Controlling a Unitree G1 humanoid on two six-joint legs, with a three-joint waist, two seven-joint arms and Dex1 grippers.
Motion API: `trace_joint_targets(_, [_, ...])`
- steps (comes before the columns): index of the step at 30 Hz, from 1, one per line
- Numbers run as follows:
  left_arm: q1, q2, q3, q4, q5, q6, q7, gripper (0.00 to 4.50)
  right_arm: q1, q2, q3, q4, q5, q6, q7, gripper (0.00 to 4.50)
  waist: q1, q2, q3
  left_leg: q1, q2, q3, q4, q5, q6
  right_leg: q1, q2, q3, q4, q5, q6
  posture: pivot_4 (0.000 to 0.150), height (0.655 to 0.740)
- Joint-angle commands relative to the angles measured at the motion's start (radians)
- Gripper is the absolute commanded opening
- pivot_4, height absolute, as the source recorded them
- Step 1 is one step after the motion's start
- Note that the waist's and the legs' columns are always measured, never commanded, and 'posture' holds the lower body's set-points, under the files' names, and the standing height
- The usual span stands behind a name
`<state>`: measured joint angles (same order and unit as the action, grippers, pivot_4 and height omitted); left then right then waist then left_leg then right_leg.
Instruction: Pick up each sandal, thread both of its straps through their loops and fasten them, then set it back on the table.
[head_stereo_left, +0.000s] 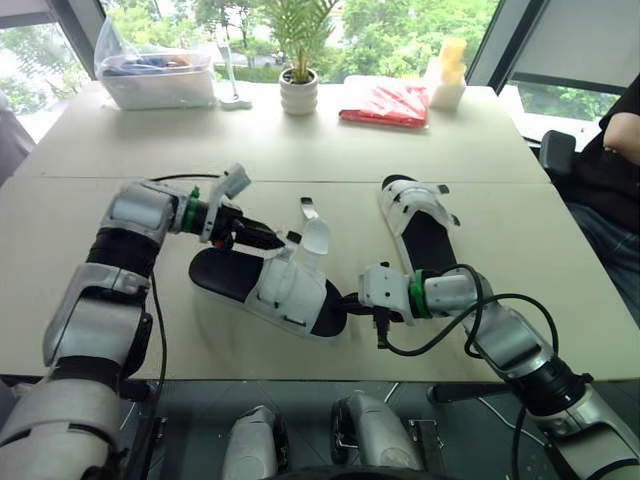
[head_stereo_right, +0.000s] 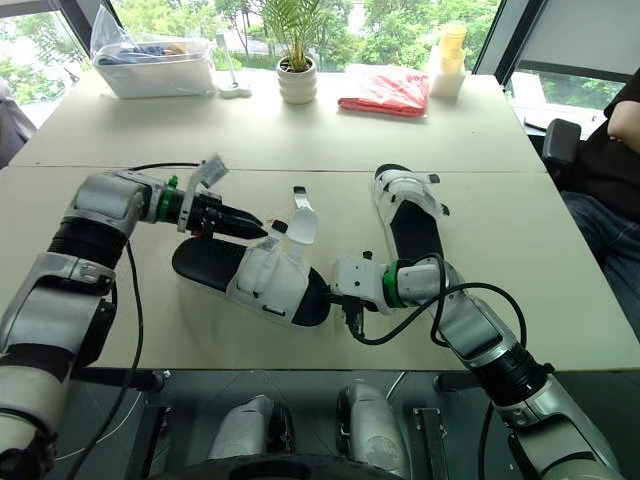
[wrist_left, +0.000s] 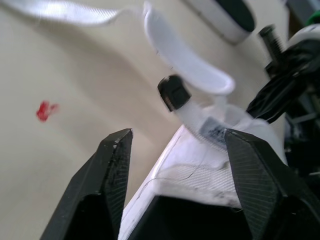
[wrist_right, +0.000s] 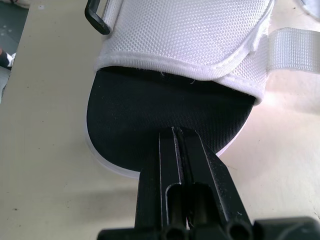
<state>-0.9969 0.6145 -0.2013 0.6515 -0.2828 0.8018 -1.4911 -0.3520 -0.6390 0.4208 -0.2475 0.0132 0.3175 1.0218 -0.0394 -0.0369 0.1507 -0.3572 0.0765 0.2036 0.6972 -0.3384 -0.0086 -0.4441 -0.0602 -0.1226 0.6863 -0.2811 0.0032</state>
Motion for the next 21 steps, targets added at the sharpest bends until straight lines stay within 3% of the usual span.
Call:
trace_joint_targets(1, [-0.029, 0.01, 0.077, -0.05, -0.052, -0.091, -0.039, 2.82, 0.042, -0.02, 0.05, 0.036, -0.041, 0.032, 0.015, 0.0, 0.0, 0.0, 0.0, 0.0, 0.0, 0.0, 0.0, 0.0, 0.0, 0.0, 0.0, 0.0, 0.0, 0.0, 0.0, 0.15, 0.7241])
trace_joint_targets(3, [-0.024, -0.002, 0.062, -0.06, -0.036, -0.118, -0.037, 2.82, 0.045, -0.021, 0.048, 0.033, -0.04, 0.032, 0.015, 0.0, 0.002, 0.0, 0.0, 0.0, 0.0, 0.0, 0.0, 0.0, 0.0, 0.001, 0.0, 0.0, 0.0, 0.0, 0.0, 0.15, 0.7241])
trace_joint_targets(5, [-0.016, -0.015, 0.067, -0.057, -0.029, -0.164, -0.026, 2.3, 0.047, -0.021, 0.048, 0.032, -0.041, 0.033, 0.015, 0.0, 0.003, 0.0, 0.0, 0.001, 0.0, 0.0, 0.0, 0.0, 0.0, 0.001, 0.0, 0.0, 0.0, 0.0, 0.0, 0.15, 0.7241])
trace_joint_targets(10, [0.027, -0.039, -0.067, -0.025, 0.101, -0.333, -0.053, 0.05, 0.048, -0.024, 0.042, 0.027, -0.041, 0.038, 0.013, 0.0, 0.003, 0.0, 0.0, 0.0, 0.0, 0.0, 0.0, 0.0, 0.0, 0.001, 0.0, 0.0, 0.0, 0.0, 0.0, 0.15, 0.7241])
trace_joint_targets(17, [0.041, -0.058, -0.169, 0.06, 0.225, -0.462, -0.066, 0.05, 0.051, -0.02, 0.041, 0.023, -0.041, 0.047, 0.005, 0.0, 0.004, 0.0, 0.0, 0.0, 0.0, 0.0, 0.0, 0.0, 0.0, 0.001, 0.0, -0.001, 0.0, 0.0, 0.0, 0.15, 0.7241])
trace_joint_targets(21, [0.006, -0.104, -0.166, 0.163, 0.279, -0.49, 0.015, 0.05, 0.05, -0.016, 0.042, 0.025, -0.041, 0.049, 0.001, 0.0, 0.004, 0.0, -0.001, 0.001, 0.0, 0.0, 0.0, 0.0, 0.001, 0.001, 0.0, -0.001, 0.0, 0.0, 0.0, 0.15, 0.7241])
